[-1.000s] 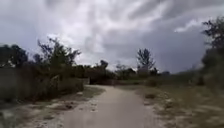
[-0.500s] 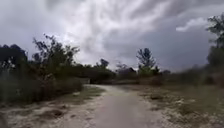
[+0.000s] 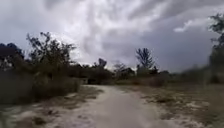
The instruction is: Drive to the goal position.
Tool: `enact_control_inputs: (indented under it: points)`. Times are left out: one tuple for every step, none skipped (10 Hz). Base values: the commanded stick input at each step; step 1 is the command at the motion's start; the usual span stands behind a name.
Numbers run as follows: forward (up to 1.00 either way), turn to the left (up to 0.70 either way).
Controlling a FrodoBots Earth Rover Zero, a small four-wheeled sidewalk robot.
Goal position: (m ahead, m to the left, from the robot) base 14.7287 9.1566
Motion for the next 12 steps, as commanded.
enact_control_inputs:
  points:
    - [0.85,0.00]
    - [0.85,0.00]
    - [0.85,0.00]
    - [0.85,0.00]
    - [0.85,0.00]
    - [0.85,0.00]
    - [0.85,0.00]
    - [0.85,0.00]
    - [0.85,0.00]
    - [0.85,0.00]
    - [0.85,0.00]
    - [0.85,0.00]
